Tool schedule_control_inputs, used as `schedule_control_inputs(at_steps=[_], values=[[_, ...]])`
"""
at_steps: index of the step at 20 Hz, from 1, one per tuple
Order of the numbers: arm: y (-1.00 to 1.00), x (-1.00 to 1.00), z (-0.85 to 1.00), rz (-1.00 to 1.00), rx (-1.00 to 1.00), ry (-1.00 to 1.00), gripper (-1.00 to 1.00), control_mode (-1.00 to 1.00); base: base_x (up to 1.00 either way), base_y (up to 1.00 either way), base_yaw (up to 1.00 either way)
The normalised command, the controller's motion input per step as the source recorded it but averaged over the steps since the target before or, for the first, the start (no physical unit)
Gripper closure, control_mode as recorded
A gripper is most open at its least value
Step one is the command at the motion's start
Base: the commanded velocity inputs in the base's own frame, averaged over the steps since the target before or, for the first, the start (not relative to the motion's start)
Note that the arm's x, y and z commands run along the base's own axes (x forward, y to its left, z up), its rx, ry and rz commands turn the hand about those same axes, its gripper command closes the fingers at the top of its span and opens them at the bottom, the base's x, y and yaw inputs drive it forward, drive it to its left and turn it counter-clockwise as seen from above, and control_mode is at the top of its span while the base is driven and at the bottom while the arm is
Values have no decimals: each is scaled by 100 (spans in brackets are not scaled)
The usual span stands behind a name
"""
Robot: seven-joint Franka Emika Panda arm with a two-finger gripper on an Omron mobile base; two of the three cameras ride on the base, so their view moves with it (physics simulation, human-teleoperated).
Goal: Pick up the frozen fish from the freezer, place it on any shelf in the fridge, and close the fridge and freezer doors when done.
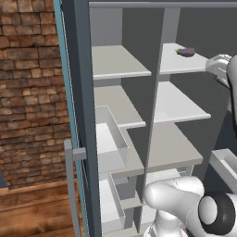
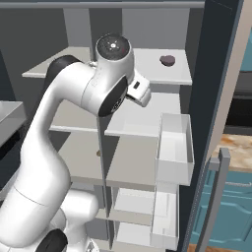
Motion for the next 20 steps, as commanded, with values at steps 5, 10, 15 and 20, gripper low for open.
schedule_control_inputs(at_steps=[5, 10, 15, 20], values=[[-5, 13, 0, 0, 0, 0, 100, -100, 0, 0, 0], [-17, 85, -3, 0, 0, 0, 100, -100, 0, 0, 0], [-10, 90, -3, 0, 0, 0, 100, -100, 0, 0, 0], [-15, 89, -7, 0, 0, 0, 100, -100, 0, 0, 0]])
